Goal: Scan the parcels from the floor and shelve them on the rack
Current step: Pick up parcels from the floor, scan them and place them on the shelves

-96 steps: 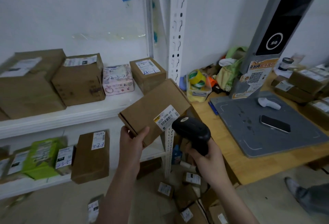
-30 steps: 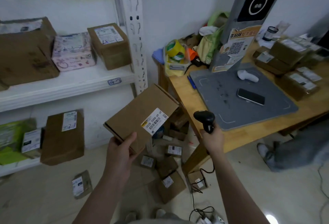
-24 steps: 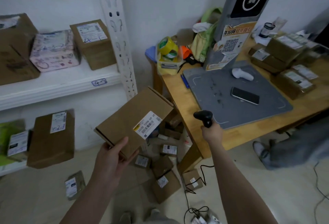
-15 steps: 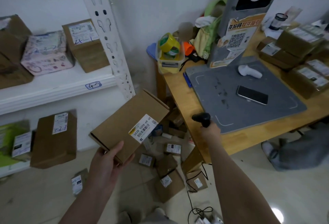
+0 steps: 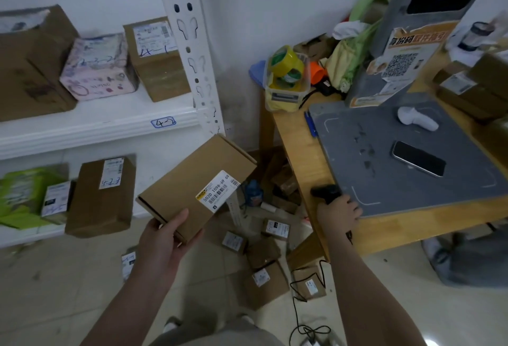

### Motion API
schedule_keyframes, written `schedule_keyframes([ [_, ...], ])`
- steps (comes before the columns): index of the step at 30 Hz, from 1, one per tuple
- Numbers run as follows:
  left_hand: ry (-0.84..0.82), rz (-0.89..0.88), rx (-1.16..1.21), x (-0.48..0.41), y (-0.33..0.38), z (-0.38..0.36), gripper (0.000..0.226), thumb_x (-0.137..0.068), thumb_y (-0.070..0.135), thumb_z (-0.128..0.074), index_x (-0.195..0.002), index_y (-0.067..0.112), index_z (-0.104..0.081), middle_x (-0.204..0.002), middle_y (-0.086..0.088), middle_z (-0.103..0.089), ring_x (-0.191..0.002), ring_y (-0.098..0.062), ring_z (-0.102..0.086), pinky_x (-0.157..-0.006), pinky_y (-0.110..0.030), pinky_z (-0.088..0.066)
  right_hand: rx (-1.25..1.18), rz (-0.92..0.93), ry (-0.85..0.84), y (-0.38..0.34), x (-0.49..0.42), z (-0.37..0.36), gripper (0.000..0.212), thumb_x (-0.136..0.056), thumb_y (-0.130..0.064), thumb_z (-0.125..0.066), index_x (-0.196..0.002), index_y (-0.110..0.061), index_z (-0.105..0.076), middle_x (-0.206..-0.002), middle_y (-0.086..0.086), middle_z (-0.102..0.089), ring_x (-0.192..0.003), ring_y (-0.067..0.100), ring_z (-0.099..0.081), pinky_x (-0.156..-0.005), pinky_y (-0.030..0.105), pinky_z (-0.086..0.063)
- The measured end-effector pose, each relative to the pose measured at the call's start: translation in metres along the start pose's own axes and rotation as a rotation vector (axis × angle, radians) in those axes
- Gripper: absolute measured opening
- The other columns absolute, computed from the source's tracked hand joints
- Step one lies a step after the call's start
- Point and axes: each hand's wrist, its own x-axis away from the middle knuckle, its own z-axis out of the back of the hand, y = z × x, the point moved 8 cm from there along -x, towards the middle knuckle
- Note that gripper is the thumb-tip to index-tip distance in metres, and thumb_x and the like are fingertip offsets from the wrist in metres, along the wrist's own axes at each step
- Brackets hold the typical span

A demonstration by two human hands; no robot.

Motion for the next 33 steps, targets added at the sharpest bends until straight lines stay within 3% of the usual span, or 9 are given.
schedule_keyframes([
  [4, 0.009, -0.009, 0.006, -0.003, 0.004, 0.005, 0.02, -0.095, 0.001, -0.061, -0.106, 0.018, -0.06, -0.11, -0.007, -0.069, -0.099, -0.026, -0.067, -0.065, -0.039, -0.063, -0.076, -0.003, 0.131, -0.012, 0.019, 0.011, 0.061, -0.08, -0.02, -0.07, -0.129, -0.001, -0.039, -0.14, 0.025, -0.037, -0.133, 0.042, -0.03, -0.106, 0.051, -0.03],
  [8, 0.027, -0.011, 0.028, -0.007, 0.01, 0.012, 0.019, -0.095, 0.003, -0.063, -0.106, 0.019, -0.06, -0.111, -0.007, -0.067, -0.102, -0.027, -0.065, -0.064, -0.039, -0.063, -0.172, 0.144, 0.238, -0.044, 0.048, 0.017, 0.075, -0.076, -0.022, -0.077, -0.136, -0.002, -0.036, -0.149, 0.023, -0.029, -0.137, 0.039, -0.024, -0.11, 0.053, -0.028],
  [17, 0.124, -0.017, 0.152, -0.021, 0.033, 0.075, 0.041, -0.094, 0.005, -0.065, -0.133, 0.009, -0.053, -0.119, -0.01, -0.064, -0.105, -0.029, -0.064, -0.065, -0.039, -0.064, -0.321, 0.383, 0.128, -0.139, 0.158, -0.012, 0.069, -0.082, -0.022, -0.076, -0.14, -0.009, -0.041, -0.15, 0.014, -0.031, -0.137, 0.031, -0.029, -0.108, 0.042, -0.034],
  [19, 0.146, -0.007, 0.181, -0.023, 0.038, 0.096, 0.042, -0.094, 0.005, -0.066, -0.133, 0.006, -0.053, -0.122, -0.013, -0.065, -0.099, -0.027, -0.067, -0.067, -0.04, -0.064, -0.395, 0.431, -0.028, -0.159, 0.184, -0.035, 0.063, -0.086, -0.023, -0.074, -0.139, -0.012, -0.042, -0.147, 0.01, -0.034, -0.134, 0.028, -0.036, -0.106, 0.04, -0.042],
  [22, 0.205, 0.016, 0.21, -0.029, 0.047, 0.139, 0.043, -0.091, 0.006, -0.069, -0.131, 0.003, -0.053, -0.125, -0.016, -0.063, -0.108, -0.032, -0.064, -0.064, -0.04, -0.064, -0.512, 0.505, -0.405, -0.191, 0.239, -0.079, 0.042, -0.094, -0.034, -0.065, -0.13, -0.021, -0.047, -0.138, 0.005, -0.047, -0.12, 0.021, -0.052, -0.099, 0.038, -0.051],
  [25, 0.258, 0.038, 0.248, -0.038, 0.059, 0.18, 0.047, -0.088, 0.005, -0.072, -0.131, 0.002, -0.054, -0.127, -0.018, -0.062, -0.116, -0.037, -0.061, -0.06, -0.041, -0.062, -0.477, 0.605, -0.78, -0.221, 0.317, -0.107, 0.021, -0.101, -0.038, -0.053, -0.115, -0.022, -0.056, -0.121, -0.002, -0.062, -0.095, 0.001, -0.054, -0.083, 0.007, -0.042],
  [28, 0.256, 0.036, 0.246, -0.049, 0.073, 0.211, 0.04, -0.087, 0.002, -0.072, -0.125, 0.002, -0.059, -0.122, -0.018, -0.066, -0.106, -0.033, -0.065, -0.065, -0.044, -0.063, -0.463, 0.63, -1.1, -0.244, 0.391, -0.132, 0.023, -0.103, -0.036, -0.047, -0.114, -0.023, -0.062, -0.116, -0.008, -0.065, -0.097, 0.002, -0.058, -0.074, 0.006, -0.043],
  [33, 0.223, 0.013, 0.211, -0.076, 0.09, 0.25, 0.044, -0.087, 0.004, -0.072, -0.129, 0.002, -0.057, -0.119, -0.019, -0.07, -0.103, -0.034, -0.07, -0.063, -0.04, -0.061, -0.41, 0.656, -1.195, -0.27, 0.458, -0.173, 0.025, -0.1, -0.021, -0.057, -0.123, -0.013, -0.059, -0.11, 0.003, -0.068, -0.08, 0.0, -0.067, -0.063, 0.01, -0.047],
])
